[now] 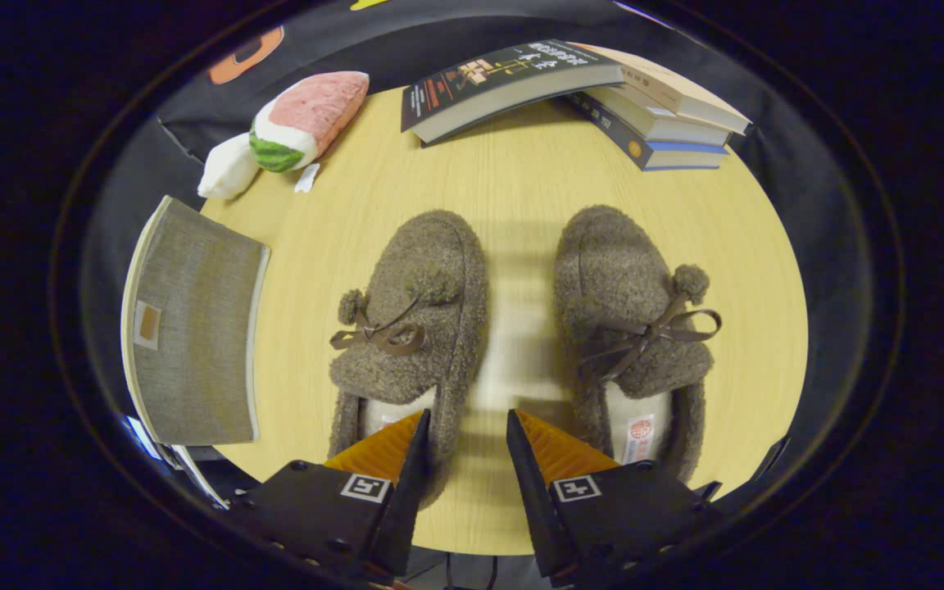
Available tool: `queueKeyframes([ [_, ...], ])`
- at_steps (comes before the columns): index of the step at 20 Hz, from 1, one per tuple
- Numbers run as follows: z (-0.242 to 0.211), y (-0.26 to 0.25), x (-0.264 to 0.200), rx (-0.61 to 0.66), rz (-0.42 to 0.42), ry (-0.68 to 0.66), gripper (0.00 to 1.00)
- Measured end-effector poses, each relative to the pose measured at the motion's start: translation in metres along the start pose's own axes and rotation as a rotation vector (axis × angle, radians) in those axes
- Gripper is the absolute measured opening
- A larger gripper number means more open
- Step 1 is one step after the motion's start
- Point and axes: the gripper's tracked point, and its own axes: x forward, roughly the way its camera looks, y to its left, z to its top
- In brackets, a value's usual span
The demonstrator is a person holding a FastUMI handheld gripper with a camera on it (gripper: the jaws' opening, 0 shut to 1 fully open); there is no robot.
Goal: Open the storage box then place both shoes into the box .Put the left shoe in first, then the right shoe, with the right side of both shoes facing outward in a uniform manner.
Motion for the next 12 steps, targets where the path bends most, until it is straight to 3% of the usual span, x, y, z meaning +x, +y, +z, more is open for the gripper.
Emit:
queueKeyframes([
  [3,-0.003,0.006,0.004,0.076,0.06,0.033,0.14],
  [5,-0.005,0.007,-0.002,0.09,0.078,0.048,0.12],
  [6,-0.002,0.004,-0.001,0.088,0.075,0.046,0.01],
  [12,-0.002,0.016,-0.044,0.049,0.105,-0.005,0.0],
])
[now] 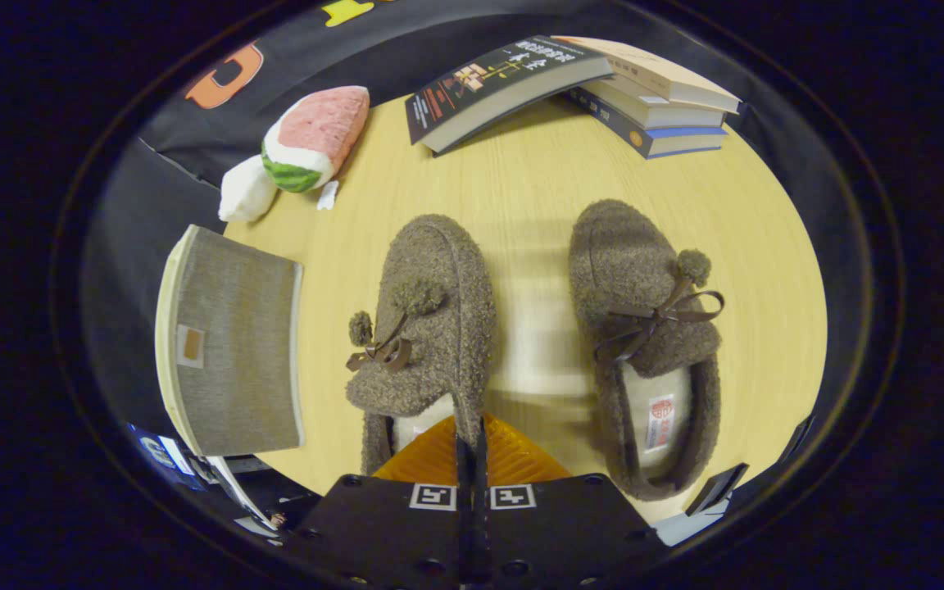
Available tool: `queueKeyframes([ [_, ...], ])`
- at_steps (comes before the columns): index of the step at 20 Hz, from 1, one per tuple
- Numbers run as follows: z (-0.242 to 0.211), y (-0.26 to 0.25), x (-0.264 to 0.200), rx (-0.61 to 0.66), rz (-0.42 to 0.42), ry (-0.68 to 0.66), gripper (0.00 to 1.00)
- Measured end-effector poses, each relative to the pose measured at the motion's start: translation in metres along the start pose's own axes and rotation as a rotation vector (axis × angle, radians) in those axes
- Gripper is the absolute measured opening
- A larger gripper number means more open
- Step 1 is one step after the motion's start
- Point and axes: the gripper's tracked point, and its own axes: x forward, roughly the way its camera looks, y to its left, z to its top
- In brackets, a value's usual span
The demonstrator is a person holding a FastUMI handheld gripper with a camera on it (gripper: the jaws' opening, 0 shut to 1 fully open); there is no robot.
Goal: Open the storage box then place both shoes into the box .Put the left shoe in first, then the right shoe, with the right side of both shoes facing outward in a uniform manner.
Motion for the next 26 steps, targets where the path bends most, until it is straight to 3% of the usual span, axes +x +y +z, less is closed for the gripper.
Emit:
queueKeyframes([
  [9,0.0,0.118,-0.1,-0.078,0.144,-0.085,0.0],
  [14,0.003,0.219,-0.117,-0.076,0.25,-0.103,0.0],
  [21,-0.011,0.321,-0.051,-0.054,0.17,-0.026,0.0],
  [26,-0.007,0.346,0.017,-0.042,0.037,0.009,0.01],
])
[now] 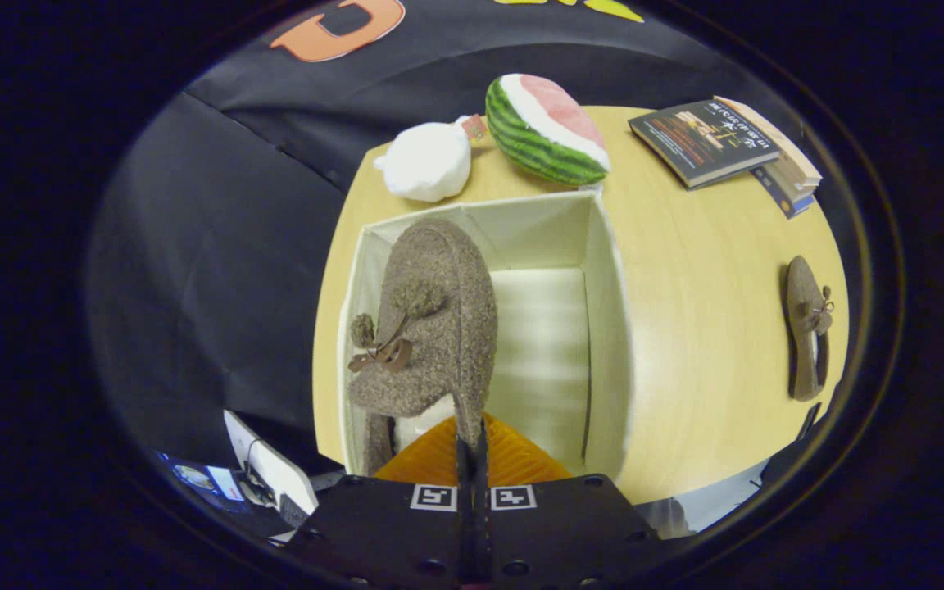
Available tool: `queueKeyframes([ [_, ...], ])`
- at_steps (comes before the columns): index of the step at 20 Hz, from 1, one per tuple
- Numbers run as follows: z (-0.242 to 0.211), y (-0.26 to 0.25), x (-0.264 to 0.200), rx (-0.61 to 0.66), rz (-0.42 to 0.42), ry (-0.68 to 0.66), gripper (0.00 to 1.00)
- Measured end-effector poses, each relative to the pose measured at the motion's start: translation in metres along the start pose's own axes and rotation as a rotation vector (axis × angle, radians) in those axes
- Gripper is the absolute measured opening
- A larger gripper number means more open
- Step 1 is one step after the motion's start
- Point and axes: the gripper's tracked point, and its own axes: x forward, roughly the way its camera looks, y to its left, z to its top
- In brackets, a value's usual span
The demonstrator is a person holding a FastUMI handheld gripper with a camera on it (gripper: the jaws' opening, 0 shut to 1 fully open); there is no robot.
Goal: Open the storage box then place both shoes into the box .Put the left shoe in first, then the right shoe, with the right side of both shoes facing outward in a uniform manner.
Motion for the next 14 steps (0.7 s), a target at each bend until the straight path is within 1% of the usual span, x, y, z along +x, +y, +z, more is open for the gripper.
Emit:
queueKeyframes([
  [3,0.008,0.012,0.032,0.01,-0.063,0.008,0.0],
  [7,0.006,0.006,0.068,-0.003,-0.178,0.061,0.0],
  [11,0.005,0.0,0.084,0.024,-0.219,0.077,0.01],
  [14,0.005,-0.003,0.09,0.026,-0.225,0.098,0.01],
])
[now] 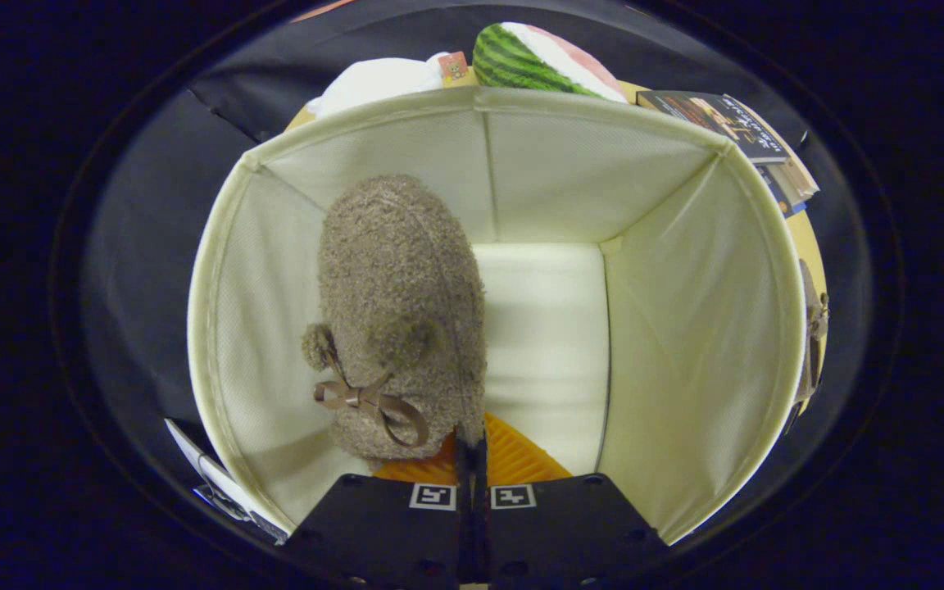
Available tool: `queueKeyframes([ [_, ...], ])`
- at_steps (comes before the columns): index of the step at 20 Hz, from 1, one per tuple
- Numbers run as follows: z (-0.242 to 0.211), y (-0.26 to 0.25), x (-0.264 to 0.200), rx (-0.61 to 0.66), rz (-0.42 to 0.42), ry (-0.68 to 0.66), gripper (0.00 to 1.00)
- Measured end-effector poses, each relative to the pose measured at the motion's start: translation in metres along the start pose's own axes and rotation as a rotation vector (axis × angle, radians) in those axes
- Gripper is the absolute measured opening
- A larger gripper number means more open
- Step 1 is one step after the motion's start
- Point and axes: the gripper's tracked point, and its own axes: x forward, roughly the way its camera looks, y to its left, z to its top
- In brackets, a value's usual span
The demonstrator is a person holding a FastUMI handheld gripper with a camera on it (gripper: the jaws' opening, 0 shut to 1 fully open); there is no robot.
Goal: Open the storage box then place both shoes into the box .Put the left shoe in first, then the right shoe, with the right side of both shoes facing outward in a uniform manner.
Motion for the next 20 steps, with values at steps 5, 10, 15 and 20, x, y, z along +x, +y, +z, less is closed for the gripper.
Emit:
queueKeyframes([
  [5,-0.016,0.004,0.001,-0.034,0.036,0.049,0.01],
  [10,0.003,0.006,-0.012,-0.12,0.091,-0.076,0.22],
  [15,0.004,-0.002,-0.066,-0.203,0.176,-0.152,0.75],
  [20,-0.006,-0.045,-0.137,-0.227,0.296,-0.212,0.92],
])
